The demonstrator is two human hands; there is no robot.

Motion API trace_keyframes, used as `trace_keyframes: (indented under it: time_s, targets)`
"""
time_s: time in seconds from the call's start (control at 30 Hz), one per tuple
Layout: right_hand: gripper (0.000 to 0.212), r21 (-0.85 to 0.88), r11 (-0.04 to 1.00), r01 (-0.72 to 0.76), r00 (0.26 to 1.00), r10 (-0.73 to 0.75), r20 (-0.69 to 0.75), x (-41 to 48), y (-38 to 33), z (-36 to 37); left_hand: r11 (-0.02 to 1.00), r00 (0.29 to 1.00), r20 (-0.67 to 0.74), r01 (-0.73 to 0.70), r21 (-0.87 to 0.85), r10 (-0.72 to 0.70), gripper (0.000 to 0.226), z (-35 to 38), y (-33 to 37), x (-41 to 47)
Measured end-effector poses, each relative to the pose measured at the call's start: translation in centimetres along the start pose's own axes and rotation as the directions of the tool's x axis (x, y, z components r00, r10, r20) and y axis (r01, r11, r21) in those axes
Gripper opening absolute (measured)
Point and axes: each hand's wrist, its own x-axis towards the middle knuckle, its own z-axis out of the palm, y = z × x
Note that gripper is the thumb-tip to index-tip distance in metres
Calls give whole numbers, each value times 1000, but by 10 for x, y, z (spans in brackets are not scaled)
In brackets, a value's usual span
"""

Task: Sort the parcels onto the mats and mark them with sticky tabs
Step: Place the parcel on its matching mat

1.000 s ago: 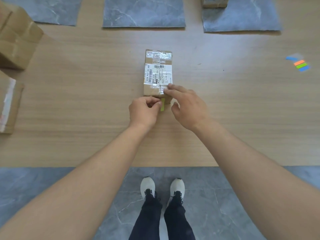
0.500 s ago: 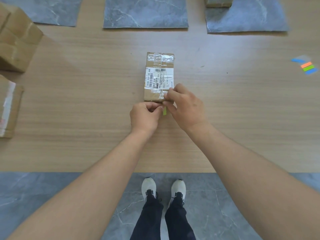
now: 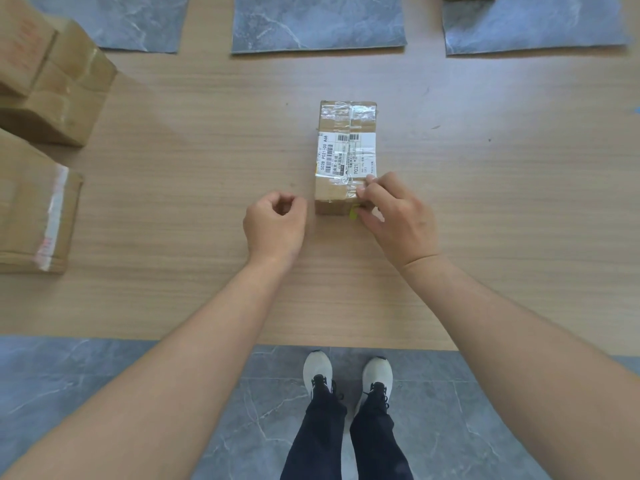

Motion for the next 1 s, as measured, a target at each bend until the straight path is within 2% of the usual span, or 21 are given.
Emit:
trace_keyframes:
  time_s: [0.13, 0.23, 0.3, 0.37, 0.43, 0.5, 0.53, 0.6, 0.77, 0.9, 1.0]
  targets:
    - [13, -66, 996, -53, 998, 52, -19, -1, -6, 6, 951, 994, 78, 98, -292, -79, 26, 4, 16, 6]
    - [15, -50, 995, -87, 996, 87, 2, -1, -10, 3, 921, 980, 181, 148, -360, -87, 36, 7, 32, 5]
    - [14, 40, 991, -125, 992, 124, 17, 1, -13, -2, 912, 961, 266, 177, -369, -79, 42, 8, 40, 3]
    - [18, 247, 939, -238, 970, 244, 8, 5, -21, -9, 910, 953, 294, 188, -370, -78, 47, 8, 42, 3]
    - [20, 475, 766, -434, 876, 481, 26, 11, -33, -14, 905, 948, 304, 205, -372, -90, 47, 6, 45, 2]
    - [30, 589, 500, -635, 701, 694, 166, 19, -41, -13, 907, 943, 318, 217, -361, -99, 46, 3, 47, 0]
    - [34, 599, 399, -694, 630, 740, 237, 24, -45, -13, 907, 941, 324, 218, -359, -98, 46, 2, 50, -1]
    - [26, 596, 316, -738, 575, 757, 311, 33, -52, -16, 908, 940, 327, 216, -360, -94, 47, -3, 60, -4]
    - [23, 580, 345, -738, 591, 746, 308, 60, -77, -52, 923, 933, 356, 185, -338, -57, 47, -31, 97, -11]
    - [55, 548, 468, -693, 668, 702, 246, 87, -104, -81, 929, 935, 353, 117, -352, 16, 49, -60, 139, -19]
    - [62, 568, 507, -649, 708, 675, 207, 105, -124, -103, 926, 935, 351, 84, -368, 55, 48, -81, 170, -25]
